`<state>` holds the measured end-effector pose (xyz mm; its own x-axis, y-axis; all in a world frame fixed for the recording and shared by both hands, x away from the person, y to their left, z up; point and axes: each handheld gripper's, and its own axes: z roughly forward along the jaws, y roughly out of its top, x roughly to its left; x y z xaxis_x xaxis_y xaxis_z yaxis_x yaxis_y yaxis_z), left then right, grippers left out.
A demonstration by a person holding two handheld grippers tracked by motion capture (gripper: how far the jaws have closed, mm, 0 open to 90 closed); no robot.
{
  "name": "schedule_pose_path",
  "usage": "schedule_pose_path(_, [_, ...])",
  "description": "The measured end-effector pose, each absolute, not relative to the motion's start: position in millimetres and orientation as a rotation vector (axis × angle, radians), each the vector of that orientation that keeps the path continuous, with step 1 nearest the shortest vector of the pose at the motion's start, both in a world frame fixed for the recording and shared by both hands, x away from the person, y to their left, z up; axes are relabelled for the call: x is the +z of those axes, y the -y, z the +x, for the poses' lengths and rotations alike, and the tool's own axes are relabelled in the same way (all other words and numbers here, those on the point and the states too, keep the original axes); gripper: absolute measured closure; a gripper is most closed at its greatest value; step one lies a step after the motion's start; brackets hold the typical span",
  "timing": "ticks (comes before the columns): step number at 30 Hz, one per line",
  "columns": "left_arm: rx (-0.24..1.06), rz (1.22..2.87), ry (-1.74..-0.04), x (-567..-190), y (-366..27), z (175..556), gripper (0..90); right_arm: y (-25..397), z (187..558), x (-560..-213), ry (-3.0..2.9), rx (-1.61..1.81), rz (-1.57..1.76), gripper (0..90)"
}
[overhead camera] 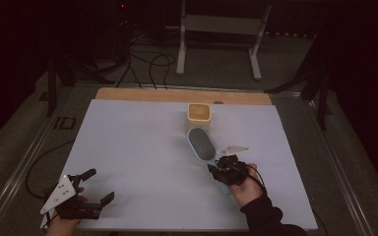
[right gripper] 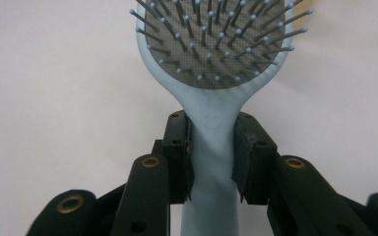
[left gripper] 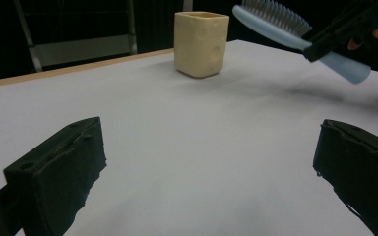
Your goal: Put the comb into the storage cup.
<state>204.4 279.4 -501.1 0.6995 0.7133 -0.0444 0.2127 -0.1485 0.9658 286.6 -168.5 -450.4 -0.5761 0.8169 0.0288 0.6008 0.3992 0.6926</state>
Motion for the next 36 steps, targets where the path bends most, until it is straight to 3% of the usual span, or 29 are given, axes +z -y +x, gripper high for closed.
schedule_pose_path(22, [0.513, 1.705, -0.750, -502, -279, 205, 0.0, 154, 314, -389, -2.134, 1.282, 1.125, 70.3])
schedule_pose_path(36, [0.511, 1.705, -0.751, -502, -279, 206, 0.0, 147, 340, -372, -2.022, 1.412, 1.062, 70.2])
